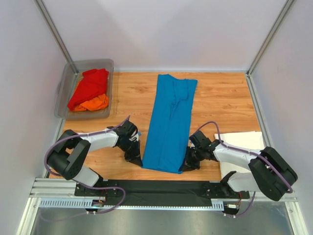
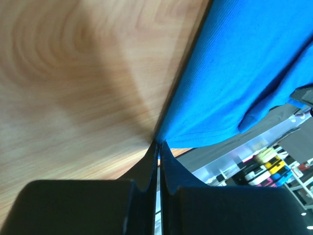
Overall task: Fold and stack the t-shirts
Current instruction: Fold the tshirt
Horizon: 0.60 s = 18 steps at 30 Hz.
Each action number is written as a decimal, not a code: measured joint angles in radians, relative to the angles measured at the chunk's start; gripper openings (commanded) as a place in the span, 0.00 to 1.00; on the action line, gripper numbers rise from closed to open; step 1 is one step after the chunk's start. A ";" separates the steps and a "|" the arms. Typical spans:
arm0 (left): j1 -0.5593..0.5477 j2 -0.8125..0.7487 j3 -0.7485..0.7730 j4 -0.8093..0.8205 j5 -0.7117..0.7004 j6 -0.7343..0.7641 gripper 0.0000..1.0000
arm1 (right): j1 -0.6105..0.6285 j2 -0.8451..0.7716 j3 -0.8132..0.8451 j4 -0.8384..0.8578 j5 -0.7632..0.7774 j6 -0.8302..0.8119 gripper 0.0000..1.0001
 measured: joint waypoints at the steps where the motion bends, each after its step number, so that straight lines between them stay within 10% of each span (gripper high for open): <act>1: 0.000 -0.021 -0.023 0.017 0.003 -0.009 0.00 | 0.001 -0.016 -0.009 -0.002 0.005 -0.005 0.00; 18: -0.171 -0.272 -0.151 0.050 -0.056 -0.233 0.00 | 0.000 -0.351 -0.106 -0.249 0.096 -0.050 0.00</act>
